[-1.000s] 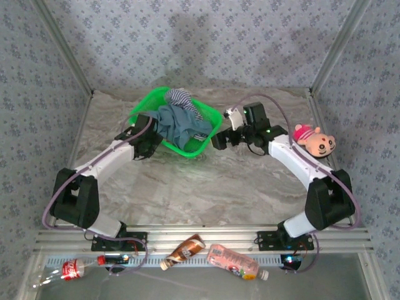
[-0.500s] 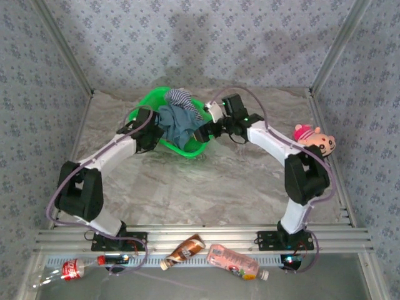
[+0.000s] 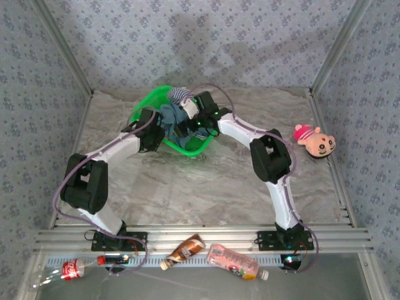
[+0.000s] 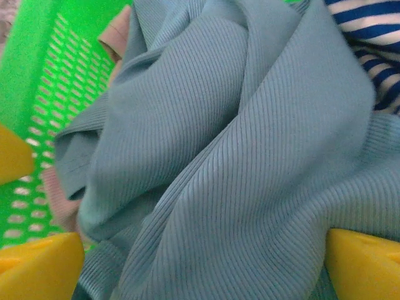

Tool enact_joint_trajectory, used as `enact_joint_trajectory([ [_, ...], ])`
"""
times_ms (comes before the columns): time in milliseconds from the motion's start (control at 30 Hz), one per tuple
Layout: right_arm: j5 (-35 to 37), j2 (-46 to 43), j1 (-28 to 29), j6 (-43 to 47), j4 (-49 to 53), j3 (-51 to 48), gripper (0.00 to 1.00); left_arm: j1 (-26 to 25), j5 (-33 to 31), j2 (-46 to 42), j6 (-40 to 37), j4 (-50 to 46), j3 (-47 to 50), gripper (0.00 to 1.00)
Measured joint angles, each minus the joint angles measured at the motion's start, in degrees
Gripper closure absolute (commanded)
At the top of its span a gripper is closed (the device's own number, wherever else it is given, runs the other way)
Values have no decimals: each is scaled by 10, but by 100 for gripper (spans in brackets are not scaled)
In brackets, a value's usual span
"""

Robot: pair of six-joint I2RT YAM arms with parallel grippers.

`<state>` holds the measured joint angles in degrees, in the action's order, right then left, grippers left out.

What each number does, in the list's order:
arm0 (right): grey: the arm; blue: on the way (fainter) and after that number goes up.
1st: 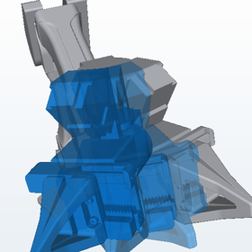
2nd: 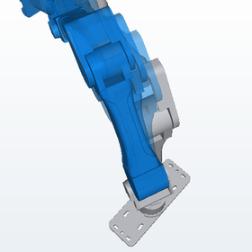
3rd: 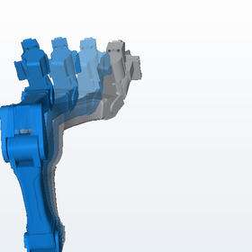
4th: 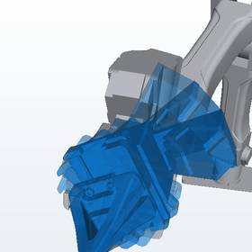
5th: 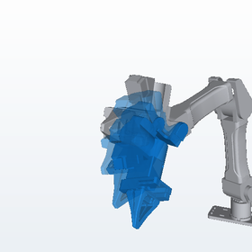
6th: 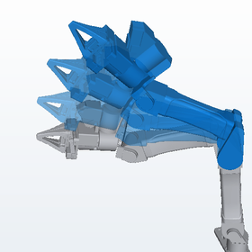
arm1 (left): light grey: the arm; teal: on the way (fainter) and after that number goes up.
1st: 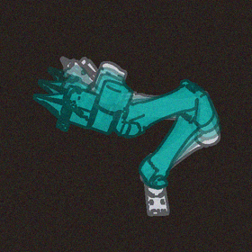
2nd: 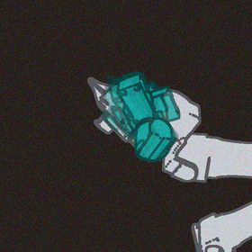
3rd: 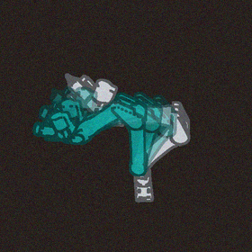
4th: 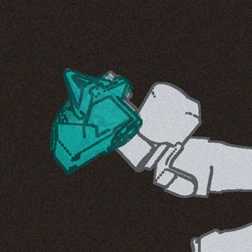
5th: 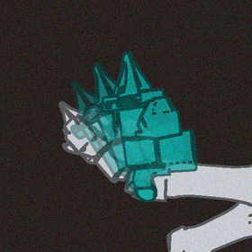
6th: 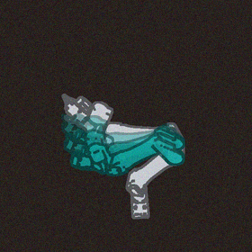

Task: Fold and stack the tank tops

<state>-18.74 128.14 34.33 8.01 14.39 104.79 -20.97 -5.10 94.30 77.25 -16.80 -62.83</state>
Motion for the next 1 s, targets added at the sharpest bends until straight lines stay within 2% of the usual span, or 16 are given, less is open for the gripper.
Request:
enact_joint_trajectory([
  [67, 12, 24, 4, 0, 3, 22, 16, 0, 0, 0, 2, 0, 0, 89],
  [133, 23, 44, 6, -1, 13, 45, 43, 0, -1, 0, 5, 0, 0, 90],
  [233, 36, 60, 7, -4, 32, 71, 67, 0, -3, 0, 13, 1, 0, 94],
  [333, 44, 58, 5, -4, 41, 80, 79, 0, -9, 0, 20, 2, 1, 95],
  [467, 44, 25, 2, -6, 43, 63, 83, -2, -20, 0, 24, 1, 1, 98],
  [733, 37, -157, -21, -13, 19, -17, 91, 3, -38, 8, 34, 2, -6, 100],
  [800, 35, -194, -26, -14, 12, -26, 96, 5, -42, 14, 37, 2, -12, 100],
  [1000, 30, -285, -33, -16, -3, -31, 98, 17, -52, 26, 54, 12, -21, 100],
])
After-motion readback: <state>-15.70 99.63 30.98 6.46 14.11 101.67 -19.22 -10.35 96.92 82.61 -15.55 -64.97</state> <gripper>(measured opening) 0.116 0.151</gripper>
